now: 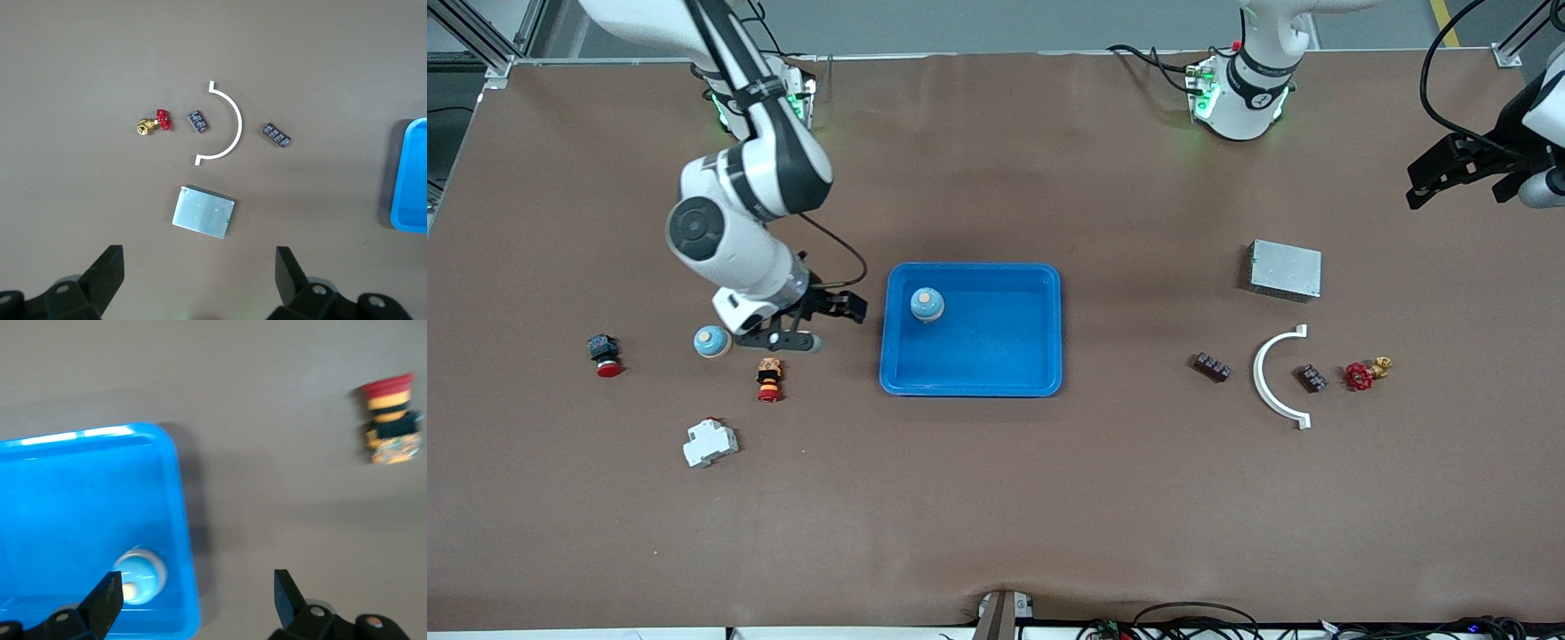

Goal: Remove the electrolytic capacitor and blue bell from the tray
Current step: 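Set the bell on the table with the right gripper while the left gripper retracts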

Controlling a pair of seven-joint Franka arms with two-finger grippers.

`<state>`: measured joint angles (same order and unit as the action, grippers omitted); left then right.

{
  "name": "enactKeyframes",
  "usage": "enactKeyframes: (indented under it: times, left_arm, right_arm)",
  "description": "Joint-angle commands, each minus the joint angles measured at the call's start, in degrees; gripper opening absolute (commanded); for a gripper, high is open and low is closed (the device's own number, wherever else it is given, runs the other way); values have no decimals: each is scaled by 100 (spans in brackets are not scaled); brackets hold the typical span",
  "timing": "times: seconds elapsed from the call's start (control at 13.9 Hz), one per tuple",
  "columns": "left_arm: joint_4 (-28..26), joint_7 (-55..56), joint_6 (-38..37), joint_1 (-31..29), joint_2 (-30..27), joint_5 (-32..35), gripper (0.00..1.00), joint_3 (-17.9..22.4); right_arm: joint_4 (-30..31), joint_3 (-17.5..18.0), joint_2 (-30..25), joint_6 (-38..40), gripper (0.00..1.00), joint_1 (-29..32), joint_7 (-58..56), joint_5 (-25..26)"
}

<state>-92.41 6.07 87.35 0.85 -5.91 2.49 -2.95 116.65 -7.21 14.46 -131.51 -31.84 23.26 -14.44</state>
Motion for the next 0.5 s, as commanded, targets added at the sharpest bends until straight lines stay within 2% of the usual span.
enactKeyframes:
  times: [0.0, 0.43]
  left_arm:
    - [-31, -70, -60, -6, -121, -117, 100, 66]
    - [91, 18, -60, -6, -112, -108, 100, 84]
  right_arm:
    - [42, -53, 82, -313, 100, -375, 652, 55]
    - [-291, -53, 750, -428, 100, -929, 1049, 64]
